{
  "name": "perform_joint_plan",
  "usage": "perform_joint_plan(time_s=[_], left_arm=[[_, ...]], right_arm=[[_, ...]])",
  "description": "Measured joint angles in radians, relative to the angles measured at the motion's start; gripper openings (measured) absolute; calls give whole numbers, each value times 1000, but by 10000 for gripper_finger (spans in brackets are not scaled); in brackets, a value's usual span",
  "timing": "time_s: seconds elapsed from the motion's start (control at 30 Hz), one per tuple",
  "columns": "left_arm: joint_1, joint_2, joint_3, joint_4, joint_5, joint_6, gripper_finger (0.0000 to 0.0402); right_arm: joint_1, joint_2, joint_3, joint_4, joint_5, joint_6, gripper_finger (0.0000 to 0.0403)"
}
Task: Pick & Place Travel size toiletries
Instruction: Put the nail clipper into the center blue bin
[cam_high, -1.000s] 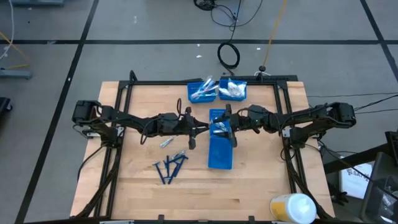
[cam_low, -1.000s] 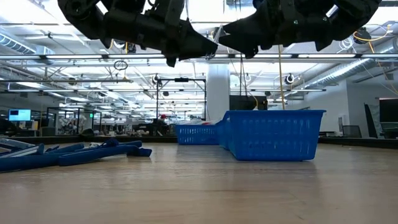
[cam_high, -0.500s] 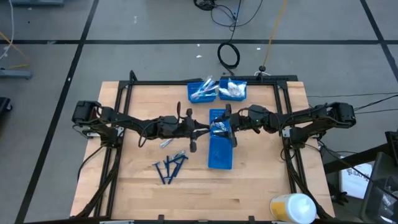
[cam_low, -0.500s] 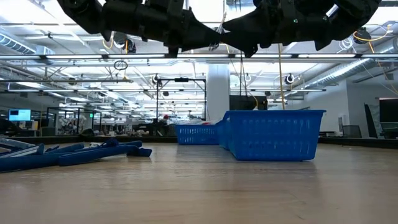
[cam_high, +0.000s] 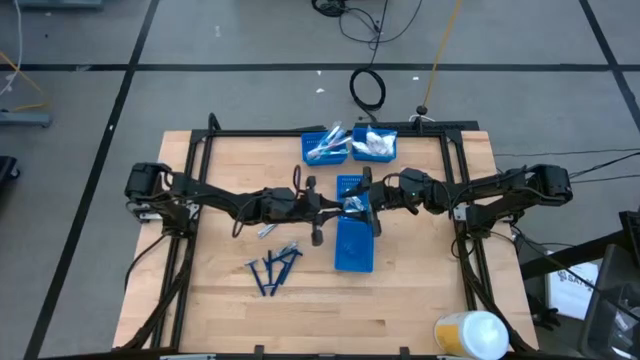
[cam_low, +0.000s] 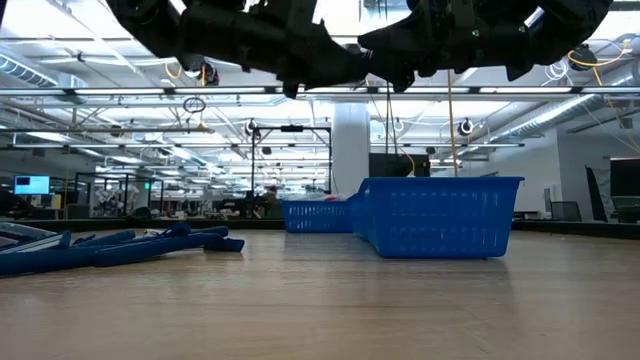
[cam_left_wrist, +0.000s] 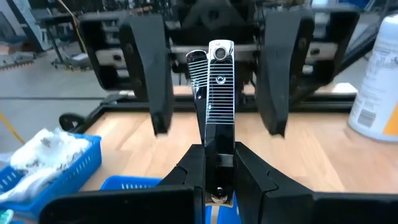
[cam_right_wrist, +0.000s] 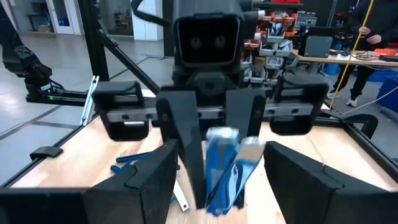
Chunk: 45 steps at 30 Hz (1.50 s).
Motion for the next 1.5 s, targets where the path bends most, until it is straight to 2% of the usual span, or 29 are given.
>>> perform_joint_plan(time_s=[0.27, 0.53, 0.67, 0.9, 1.23, 1.33, 1.5], left_arm=[[0, 1, 22, -8, 0, 27, 35], [0, 1, 22, -26, -8, 34, 43], [0, 1, 22, -32, -9, 34, 44], [0, 1, 21, -37, -3, 33, 41], [-1, 1, 20, -33, -7, 25, 50], [-1, 1, 20, -37, -41, -73, 74], [0, 1, 20, -68, -106, -149, 161]], right_arm=[[0, 0, 0, -27, 1, -29, 219], [0, 0, 0, -19, 0, -35, 190], [0, 0, 0, -9, -3, -36, 155], [0, 0, 0, -8, -13, -48, 66], [0, 0, 0, -29, -6, -100, 64], [-2, 0, 0, -33, 2, -92, 64], [-3, 1, -1, -59, 22, -89, 64]])
